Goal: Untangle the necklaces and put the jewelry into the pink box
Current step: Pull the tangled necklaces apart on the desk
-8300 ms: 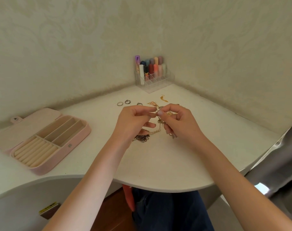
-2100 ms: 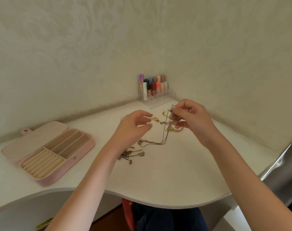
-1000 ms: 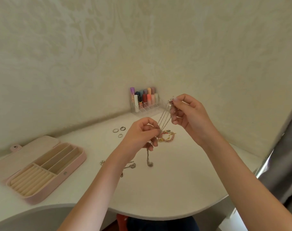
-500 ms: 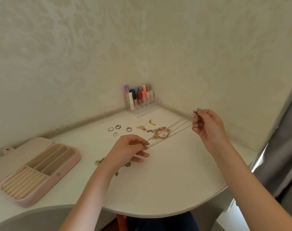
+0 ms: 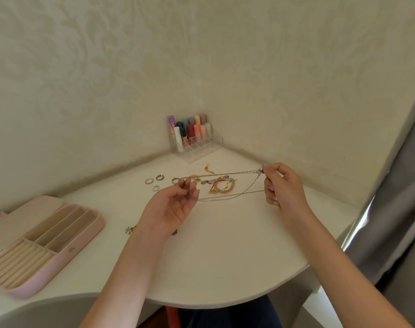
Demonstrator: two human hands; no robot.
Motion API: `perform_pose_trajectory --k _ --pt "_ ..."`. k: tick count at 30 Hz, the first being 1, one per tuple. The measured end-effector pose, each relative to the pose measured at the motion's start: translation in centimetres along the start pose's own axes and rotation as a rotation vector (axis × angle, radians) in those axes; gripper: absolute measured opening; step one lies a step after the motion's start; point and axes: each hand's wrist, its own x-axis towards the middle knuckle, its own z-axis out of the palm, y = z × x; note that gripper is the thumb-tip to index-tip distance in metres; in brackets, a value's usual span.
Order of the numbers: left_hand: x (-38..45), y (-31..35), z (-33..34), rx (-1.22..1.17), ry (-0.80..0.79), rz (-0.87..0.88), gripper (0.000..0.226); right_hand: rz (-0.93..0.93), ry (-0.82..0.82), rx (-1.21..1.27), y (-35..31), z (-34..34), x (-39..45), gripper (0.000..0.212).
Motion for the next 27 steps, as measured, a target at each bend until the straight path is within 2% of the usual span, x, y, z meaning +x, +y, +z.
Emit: perform_pose_trajectory --k 5,8,10,15,22,27 --pt "-0.59 -0.09 -0.75 0.052 -0.265 -0.06 0.04 0.021 0.022 -0.01 0.09 -0.03 0.26 0.018" --pt "-0.59 -0.05 -1.04 0.093 -0.451 -0.091 0.073 0.025 0.013 -0.054 0.22 0.13 0.25 0.018" --pt "-0.57 -0.09 -1.01 0.153 -0.505 -0.097 0.082 0.024 0.007 -0.066 0.31 0.21 0.25 0.017" --pt "-0.44 -0.29 -0.98 0.214 -0.51 -0.096 0.081 0.026 -0.011 -0.074 0.43 0.15 0.31 0.016" --pt "-0.43 -0.54 -0.77 0.265 -0.358 -0.023 0.048 0.031 -0.01 -0.067 0.49 -0.05 0.28 0.013" --pt "-0.51 -0.68 -0.78 0.347 -0.312 0.03 0.05 0.042 -0.005 -0.067 0.5 -0.18 0.3 0.014"
